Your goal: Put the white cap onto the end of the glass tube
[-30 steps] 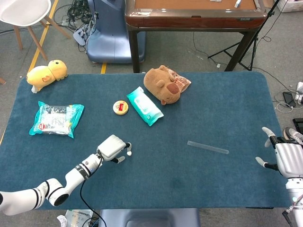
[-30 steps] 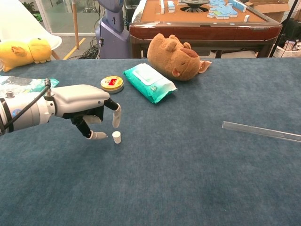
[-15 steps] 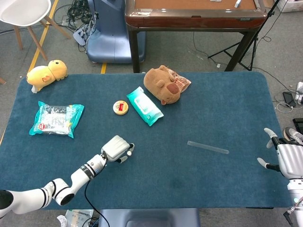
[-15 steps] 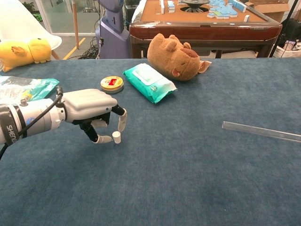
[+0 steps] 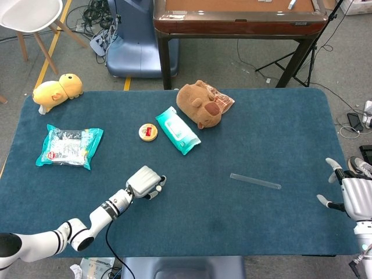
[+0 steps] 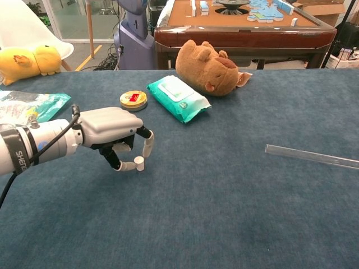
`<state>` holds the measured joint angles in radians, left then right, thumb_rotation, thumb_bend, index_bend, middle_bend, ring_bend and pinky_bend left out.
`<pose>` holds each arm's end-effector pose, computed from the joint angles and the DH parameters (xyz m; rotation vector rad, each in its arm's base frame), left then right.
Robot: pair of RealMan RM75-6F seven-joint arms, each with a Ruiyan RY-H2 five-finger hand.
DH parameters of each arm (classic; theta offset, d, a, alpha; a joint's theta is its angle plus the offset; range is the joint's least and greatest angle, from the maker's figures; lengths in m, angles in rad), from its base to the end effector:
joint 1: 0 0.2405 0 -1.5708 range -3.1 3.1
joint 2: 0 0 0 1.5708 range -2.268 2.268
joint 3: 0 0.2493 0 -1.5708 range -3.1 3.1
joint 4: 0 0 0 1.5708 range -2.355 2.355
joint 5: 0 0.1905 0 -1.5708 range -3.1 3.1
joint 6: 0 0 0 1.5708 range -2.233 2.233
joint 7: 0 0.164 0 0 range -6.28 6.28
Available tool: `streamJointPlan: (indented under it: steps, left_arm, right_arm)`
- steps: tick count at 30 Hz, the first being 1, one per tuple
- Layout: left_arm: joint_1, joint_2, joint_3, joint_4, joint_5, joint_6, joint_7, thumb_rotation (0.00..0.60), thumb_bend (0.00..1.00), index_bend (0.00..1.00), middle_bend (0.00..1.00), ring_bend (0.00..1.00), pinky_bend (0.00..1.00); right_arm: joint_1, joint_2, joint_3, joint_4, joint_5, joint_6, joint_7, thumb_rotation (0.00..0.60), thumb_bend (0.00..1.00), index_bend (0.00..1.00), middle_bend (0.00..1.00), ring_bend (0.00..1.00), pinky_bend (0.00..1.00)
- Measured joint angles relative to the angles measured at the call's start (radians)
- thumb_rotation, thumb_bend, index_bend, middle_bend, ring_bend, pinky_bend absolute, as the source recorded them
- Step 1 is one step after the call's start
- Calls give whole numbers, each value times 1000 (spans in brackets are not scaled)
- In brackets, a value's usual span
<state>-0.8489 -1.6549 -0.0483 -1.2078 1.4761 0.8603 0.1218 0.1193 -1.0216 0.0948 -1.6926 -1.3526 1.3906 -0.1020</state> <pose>-0.1234 0.3472 -0.0569 -2.2390 -0.6652 -0.8987 -0.3038 -0.2156 0.1986 1.3478 -0.8960 0.7558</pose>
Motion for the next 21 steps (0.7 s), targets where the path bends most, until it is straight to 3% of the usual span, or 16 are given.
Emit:
streamJointPlan:
  steps: [21]
  left_arm:
    - [-4, -22, 4, 41, -4, -7, -19, 600, 295, 498, 1000, 1000, 1000]
  right_arm:
    - [-2, -2, 1, 2, 8, -8, -1, 600, 95, 164, 485, 389, 456]
